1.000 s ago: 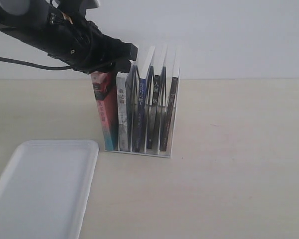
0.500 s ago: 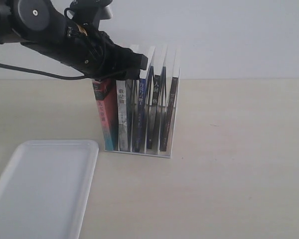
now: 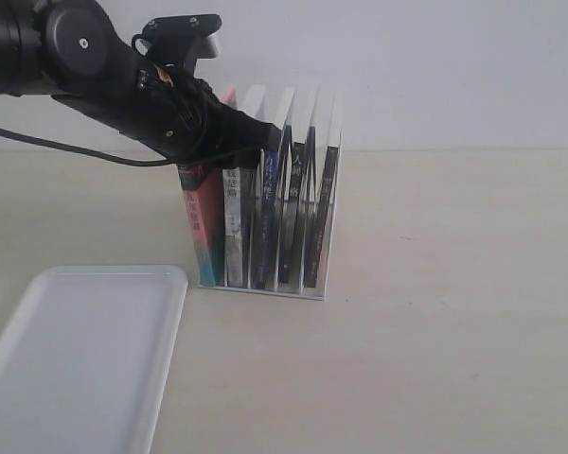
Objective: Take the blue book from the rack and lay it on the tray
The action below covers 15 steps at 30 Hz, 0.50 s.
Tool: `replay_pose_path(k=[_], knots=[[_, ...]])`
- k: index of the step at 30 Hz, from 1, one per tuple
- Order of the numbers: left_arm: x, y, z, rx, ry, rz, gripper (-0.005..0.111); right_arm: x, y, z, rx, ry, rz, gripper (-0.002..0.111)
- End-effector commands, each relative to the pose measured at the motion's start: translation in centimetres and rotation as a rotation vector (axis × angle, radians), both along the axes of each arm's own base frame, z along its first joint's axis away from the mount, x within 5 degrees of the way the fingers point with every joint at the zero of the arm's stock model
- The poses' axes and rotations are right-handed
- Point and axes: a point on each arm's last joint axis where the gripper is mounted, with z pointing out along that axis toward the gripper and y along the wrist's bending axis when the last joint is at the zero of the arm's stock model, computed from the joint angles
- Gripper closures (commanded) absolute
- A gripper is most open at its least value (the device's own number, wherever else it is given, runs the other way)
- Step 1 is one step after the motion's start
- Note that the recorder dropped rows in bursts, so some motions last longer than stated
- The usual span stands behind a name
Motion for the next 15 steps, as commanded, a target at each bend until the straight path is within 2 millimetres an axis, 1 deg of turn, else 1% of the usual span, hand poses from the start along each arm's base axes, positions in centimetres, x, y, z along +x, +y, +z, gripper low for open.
replay_pose_path(k=[1,6,10,15], knots=[[-0.2,-0.1,-0.1,0.008,0.007,-0.010,0.083,0.0,0.0,0.1,-0.007,-0.012,-0.001,0.108],[-0.4,0.0,0.5,0.004,-0.008,-0.012,0.101,0.0,0.0,0.1,-0.007,-0.012,-0.001,0.108],[-0.7,0.2,1.4,-0.006,-0.024,-0.012,0.102,0.0,0.0,0.1,-0.007,-0.012,-0.001,0.108],[-1.1,0.4,2.9,-0.028,-0.063,-0.011,0.102,0.0,0.0,0.1,-0.007,-0.012,-0.001,0.108]])
